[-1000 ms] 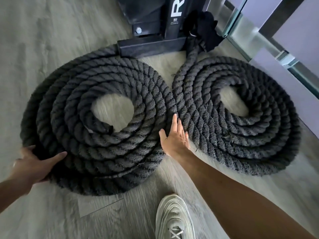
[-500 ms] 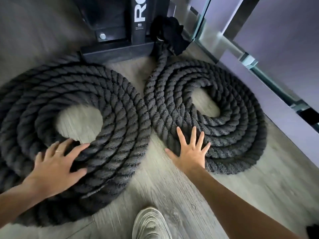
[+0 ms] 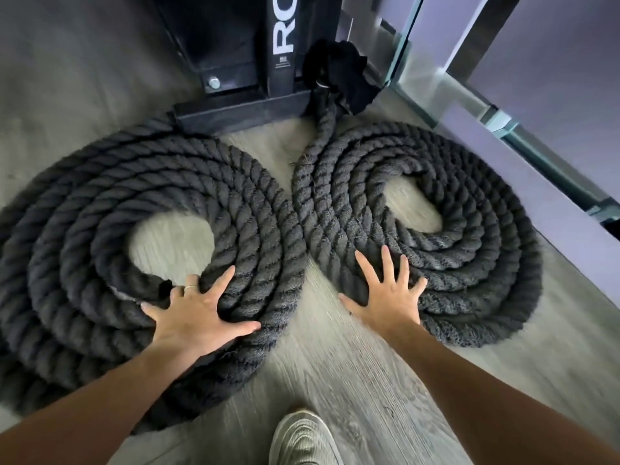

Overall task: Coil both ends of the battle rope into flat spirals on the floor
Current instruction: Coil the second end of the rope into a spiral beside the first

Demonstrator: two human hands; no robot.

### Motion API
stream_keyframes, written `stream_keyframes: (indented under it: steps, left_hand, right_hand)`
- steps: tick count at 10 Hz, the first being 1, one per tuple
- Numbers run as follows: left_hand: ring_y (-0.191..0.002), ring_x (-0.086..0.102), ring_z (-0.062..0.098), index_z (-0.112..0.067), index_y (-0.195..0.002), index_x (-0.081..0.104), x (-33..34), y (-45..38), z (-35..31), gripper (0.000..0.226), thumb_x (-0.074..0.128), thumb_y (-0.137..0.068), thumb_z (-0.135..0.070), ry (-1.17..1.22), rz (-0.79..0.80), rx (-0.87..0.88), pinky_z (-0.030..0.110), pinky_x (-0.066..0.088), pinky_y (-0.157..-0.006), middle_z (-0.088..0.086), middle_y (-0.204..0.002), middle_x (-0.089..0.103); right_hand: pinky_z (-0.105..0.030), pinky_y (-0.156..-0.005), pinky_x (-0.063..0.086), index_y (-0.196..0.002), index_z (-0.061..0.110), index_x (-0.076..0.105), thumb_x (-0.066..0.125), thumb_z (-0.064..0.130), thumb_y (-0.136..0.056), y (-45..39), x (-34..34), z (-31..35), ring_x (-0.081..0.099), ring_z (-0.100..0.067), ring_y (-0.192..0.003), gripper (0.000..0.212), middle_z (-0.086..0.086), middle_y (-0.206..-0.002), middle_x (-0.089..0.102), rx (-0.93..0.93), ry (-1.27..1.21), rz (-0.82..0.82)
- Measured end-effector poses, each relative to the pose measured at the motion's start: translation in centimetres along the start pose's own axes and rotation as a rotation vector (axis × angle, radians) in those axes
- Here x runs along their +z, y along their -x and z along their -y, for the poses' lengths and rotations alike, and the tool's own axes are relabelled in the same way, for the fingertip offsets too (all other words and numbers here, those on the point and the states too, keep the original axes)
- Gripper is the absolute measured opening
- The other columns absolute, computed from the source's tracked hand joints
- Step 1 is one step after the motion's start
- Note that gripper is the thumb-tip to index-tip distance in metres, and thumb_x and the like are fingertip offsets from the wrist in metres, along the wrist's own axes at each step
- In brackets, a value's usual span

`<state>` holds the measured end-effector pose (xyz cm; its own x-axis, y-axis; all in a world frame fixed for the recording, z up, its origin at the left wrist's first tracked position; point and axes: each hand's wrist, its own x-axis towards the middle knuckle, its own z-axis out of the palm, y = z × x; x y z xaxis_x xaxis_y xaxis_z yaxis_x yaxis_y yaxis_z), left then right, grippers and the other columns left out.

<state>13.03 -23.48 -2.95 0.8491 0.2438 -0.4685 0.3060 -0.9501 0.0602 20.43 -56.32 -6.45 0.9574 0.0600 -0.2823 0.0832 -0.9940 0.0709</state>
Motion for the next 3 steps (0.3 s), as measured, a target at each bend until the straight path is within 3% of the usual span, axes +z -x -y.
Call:
stream_keyframes:
  steps: [2, 3]
  left_hand:
    - [-0.152, 0.001, 0.030, -0.059, -0.148, -0.014, 0.0, 1.4, 0.2, 0.107, 0.036, -0.062, -0.100, -0.005, 0.045, 0.007, 0.073, 0.015, -0.112, 0.005, -0.167, -0.001]
    - [-0.152, -0.001, 0.032, -0.055, -0.152, -0.008, -1.6, 2.8, 0.3, 0.100, 0.045, -0.074, -0.089, 0.022, 0.060, 0.060, 0.068, 0.019, -0.114, 0.003, -0.168, -0.002]
  right_hand:
    - [-0.073, -0.116, 0.003, -0.151, 0.044, -0.029, 0.035, 0.082, -0.087, 1.2, -1.7, 1.6, -0.022, -0.043, -0.150, 0.098, -0.006, -0.164, -0.033, 0.065, -0.047, 0.165]
    - [-0.071, -0.118, 0.002, -0.156, 0.037, -0.022, 0.045, 0.070, -0.092, 2.2, -3.8, 3.0, -0.020, -0.041, -0.151, 0.099, -0.008, -0.167, -0.025, 0.031, -0.079, 0.208]
